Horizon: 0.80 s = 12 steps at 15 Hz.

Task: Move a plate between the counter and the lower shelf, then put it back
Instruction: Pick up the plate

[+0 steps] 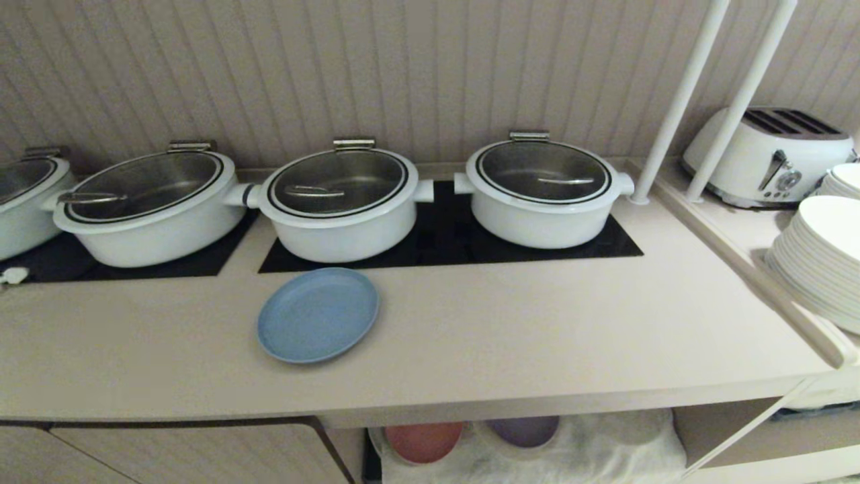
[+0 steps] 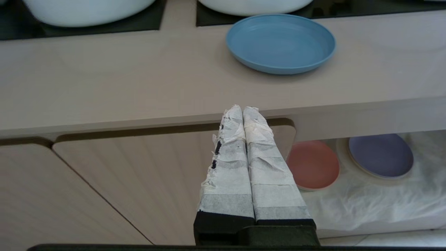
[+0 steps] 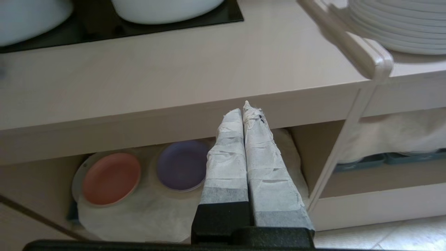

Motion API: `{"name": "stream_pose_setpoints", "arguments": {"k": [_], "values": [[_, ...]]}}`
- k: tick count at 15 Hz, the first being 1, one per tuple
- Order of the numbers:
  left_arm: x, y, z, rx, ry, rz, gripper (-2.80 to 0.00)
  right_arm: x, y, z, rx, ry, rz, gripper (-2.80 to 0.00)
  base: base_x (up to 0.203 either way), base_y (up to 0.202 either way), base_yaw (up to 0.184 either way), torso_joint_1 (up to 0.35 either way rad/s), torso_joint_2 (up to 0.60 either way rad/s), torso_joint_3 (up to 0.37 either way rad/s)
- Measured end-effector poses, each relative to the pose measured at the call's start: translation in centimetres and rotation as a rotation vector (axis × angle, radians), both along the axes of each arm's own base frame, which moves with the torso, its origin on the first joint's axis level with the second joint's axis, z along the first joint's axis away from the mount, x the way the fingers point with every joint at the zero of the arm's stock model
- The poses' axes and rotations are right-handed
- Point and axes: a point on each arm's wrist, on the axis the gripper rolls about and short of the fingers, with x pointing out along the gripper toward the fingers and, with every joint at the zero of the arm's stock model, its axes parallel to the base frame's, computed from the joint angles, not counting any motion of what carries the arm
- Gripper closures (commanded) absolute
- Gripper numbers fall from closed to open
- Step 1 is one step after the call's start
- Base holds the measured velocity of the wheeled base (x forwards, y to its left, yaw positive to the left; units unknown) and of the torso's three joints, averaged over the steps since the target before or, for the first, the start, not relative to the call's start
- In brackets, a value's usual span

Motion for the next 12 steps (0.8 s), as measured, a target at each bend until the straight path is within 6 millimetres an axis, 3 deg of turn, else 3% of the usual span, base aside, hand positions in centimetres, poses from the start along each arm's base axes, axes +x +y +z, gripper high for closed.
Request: {"name": "stream_pose_setpoints", "arguments": {"k": [12], "values": [[0.0,-0.01,0.03,0.004,-0.003,-0.005,0.0,0.0,0.0,0.0,0.0,0.0,0.0,0.0,0.0,0.0,0.0,0.0,0.0,0.0]]}}
